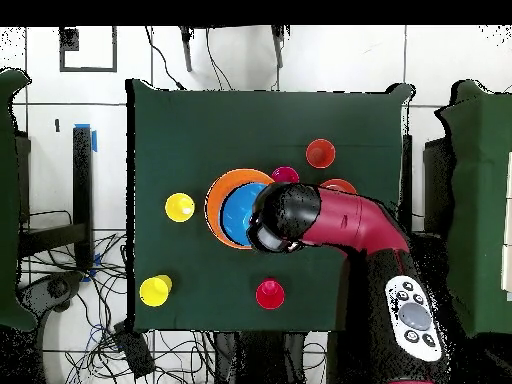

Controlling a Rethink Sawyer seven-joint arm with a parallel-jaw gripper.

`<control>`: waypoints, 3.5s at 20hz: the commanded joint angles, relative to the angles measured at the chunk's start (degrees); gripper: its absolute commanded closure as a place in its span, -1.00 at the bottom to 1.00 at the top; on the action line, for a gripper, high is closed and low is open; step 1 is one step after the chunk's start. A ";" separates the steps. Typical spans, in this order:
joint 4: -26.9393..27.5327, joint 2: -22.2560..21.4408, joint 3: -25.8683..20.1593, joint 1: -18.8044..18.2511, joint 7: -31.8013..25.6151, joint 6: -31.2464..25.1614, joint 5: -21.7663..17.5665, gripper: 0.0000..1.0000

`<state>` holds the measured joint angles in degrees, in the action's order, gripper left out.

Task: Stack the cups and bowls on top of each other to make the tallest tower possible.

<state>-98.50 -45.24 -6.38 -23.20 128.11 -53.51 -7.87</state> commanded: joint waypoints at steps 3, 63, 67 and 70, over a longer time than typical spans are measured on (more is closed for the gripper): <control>6.17 1.65 0.09 2.65 4.94 -4.05 -0.70 1.00; 11.40 4.92 8.65 11.99 6.49 -5.31 1.87 -1.00; 11.41 4.92 8.91 12.19 6.36 -5.43 1.85 -1.00; 11.47 5.01 9.07 12.40 6.28 -5.15 1.84 -1.00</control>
<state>-89.80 -42.12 4.15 -12.47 128.11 -53.53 -6.64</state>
